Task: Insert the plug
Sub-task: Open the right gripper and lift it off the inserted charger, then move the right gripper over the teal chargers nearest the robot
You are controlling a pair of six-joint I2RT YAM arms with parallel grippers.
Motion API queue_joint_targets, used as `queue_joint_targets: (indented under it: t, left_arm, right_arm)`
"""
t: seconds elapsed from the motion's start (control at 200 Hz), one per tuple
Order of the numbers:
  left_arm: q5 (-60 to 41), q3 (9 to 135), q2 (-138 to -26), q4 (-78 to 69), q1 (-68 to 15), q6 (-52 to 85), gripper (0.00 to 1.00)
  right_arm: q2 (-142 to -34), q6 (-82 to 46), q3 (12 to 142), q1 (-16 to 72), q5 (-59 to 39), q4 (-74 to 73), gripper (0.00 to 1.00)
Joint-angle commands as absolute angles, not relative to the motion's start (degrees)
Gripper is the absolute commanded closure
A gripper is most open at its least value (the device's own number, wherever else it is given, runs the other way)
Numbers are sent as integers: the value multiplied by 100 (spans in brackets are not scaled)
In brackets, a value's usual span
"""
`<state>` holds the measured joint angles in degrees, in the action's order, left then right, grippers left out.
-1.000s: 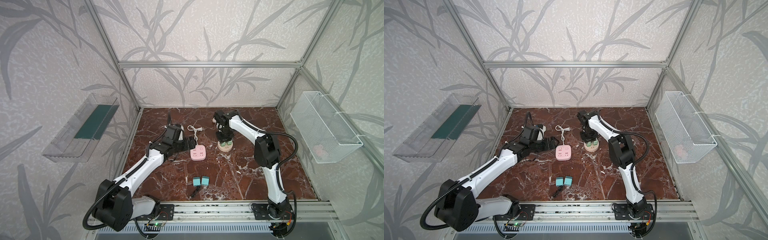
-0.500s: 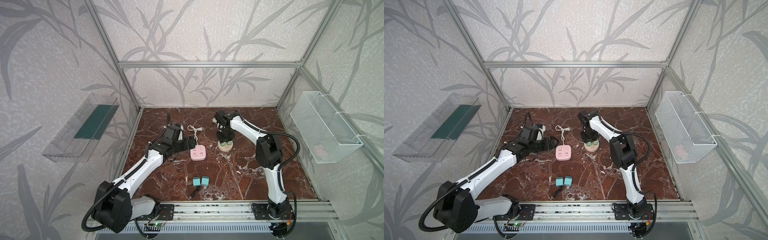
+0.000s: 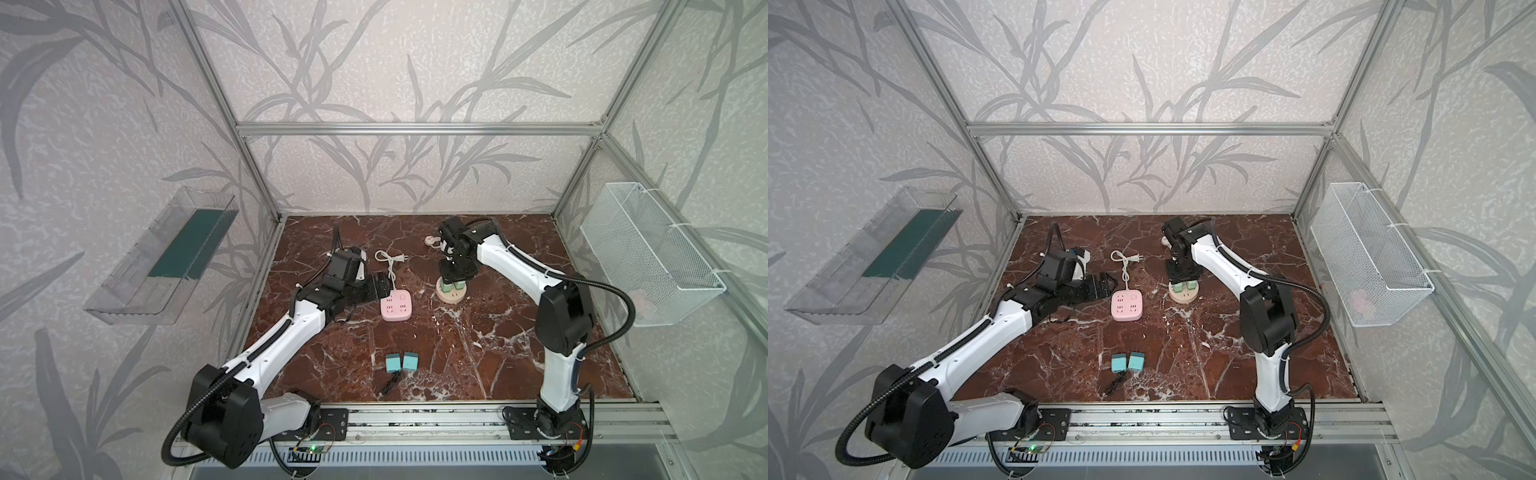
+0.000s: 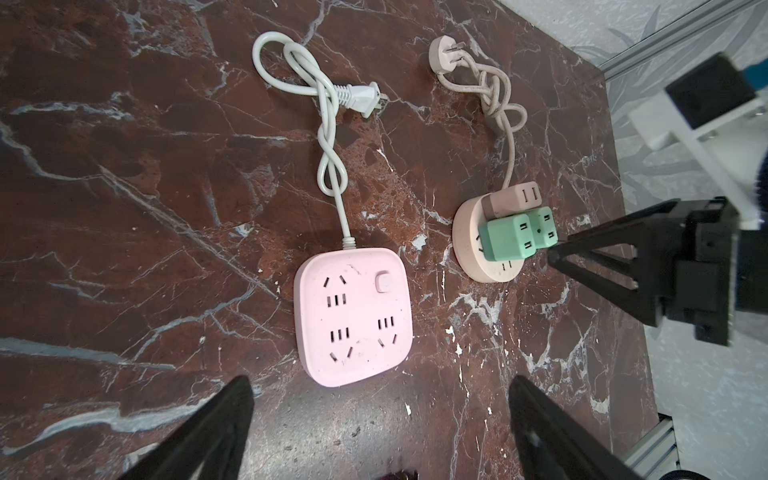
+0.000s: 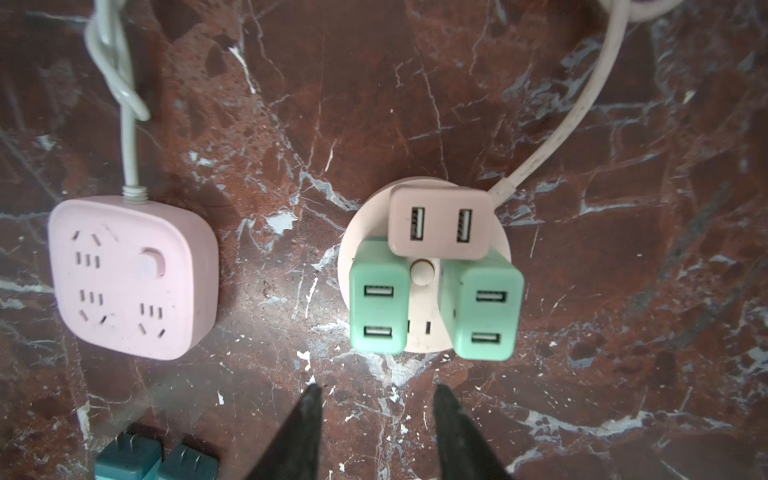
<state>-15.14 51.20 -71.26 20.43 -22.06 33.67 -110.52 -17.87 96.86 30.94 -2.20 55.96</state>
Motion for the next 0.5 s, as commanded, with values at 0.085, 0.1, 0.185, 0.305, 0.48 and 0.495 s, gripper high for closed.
queue_joint_targets:
  t: [0.085,0.1,0.185,0.305,0.48,0.495]
  left_arm:
    - [-1552,5069,-7218,2246,-2232,3418,6]
    - [-1565,5063,-7236,2237,-2232,3425,6]
    - [-1651,5097,-7341,2240,-2241,3469,6]
    - [-1572,5103,-7358,2271,-2241,3479,6]
    - [-1511,5094,-7418,2273,-2241,3426,6]
    - [-1527,5083,-7426,2276,-2241,3432,6]
  right_arm:
    - [-10424,-2095,8931,3533,-558,5012,64]
    - [-10419,-2106,8907,3596,-550,5017,64]
    - [-10350,-2152,8741,3956,-522,4979,62]
    - [-10192,-2067,8355,4501,-563,4743,55]
    - [-10104,-1977,7887,5100,-526,4406,47]
    - [-10116,-1984,7869,5118,-586,4394,47]
